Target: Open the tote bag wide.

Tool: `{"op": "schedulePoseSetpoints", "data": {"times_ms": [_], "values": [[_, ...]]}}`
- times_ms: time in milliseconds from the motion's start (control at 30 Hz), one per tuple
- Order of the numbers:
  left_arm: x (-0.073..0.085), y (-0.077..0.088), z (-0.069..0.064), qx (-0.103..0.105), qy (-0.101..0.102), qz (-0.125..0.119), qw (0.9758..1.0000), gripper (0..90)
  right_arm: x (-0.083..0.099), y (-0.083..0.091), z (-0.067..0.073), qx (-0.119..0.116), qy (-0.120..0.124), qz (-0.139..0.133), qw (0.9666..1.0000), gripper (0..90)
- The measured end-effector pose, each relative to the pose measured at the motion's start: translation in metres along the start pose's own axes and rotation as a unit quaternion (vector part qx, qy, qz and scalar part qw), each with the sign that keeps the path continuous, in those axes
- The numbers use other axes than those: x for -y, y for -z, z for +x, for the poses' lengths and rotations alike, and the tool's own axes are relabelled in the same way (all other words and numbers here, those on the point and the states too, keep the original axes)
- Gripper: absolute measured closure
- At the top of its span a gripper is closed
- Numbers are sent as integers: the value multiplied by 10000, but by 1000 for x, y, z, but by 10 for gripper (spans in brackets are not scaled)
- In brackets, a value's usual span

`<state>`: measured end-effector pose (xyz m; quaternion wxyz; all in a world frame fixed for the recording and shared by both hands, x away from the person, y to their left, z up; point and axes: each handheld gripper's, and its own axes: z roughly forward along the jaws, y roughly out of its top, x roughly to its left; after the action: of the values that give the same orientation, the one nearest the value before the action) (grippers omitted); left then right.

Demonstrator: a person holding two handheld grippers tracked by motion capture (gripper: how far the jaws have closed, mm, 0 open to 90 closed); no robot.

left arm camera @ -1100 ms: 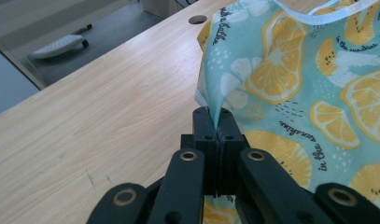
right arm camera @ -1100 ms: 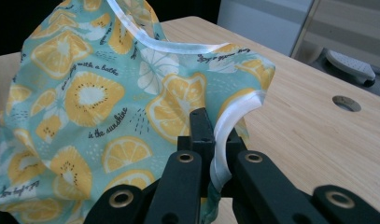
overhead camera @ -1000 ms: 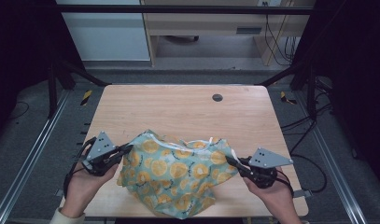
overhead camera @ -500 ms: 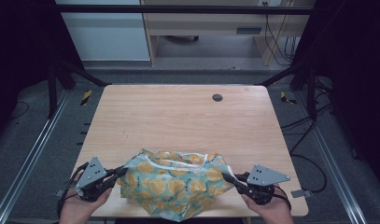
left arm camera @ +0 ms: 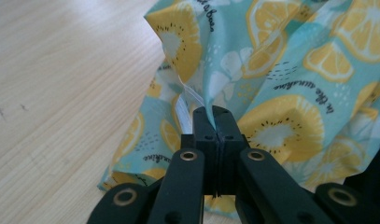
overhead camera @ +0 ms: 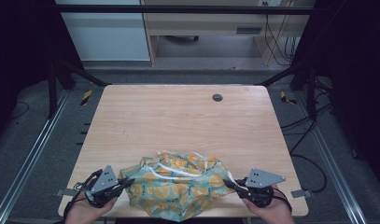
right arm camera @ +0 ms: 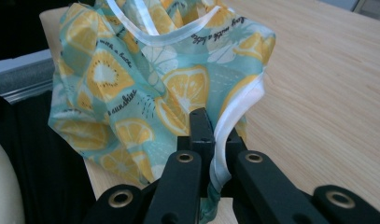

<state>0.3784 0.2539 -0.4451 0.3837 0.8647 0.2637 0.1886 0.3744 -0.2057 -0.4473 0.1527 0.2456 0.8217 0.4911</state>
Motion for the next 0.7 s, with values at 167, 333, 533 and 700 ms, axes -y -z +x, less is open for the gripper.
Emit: {"op": "schedulePoseSetpoints", "data": {"times_ms": [167, 333, 533, 700], "values": [[2, -16, -6, -116, -349, 420, 9984, 900, 4, -8, -3, 5, 140, 276, 9995, 897], [0, -32, -6, -268, -570, 748, 9952, 900, 7, -20, -4, 12, 242, 660, 9975, 896], [-4, -43, -5, -471, -737, 923, 9919, 900, 8, -34, -7, 39, 279, 973, 9949, 894], [-9, -49, 0, -618, -649, 788, 9929, 899, 9, -36, -7, 52, 226, 1069, 9940, 867]]}}
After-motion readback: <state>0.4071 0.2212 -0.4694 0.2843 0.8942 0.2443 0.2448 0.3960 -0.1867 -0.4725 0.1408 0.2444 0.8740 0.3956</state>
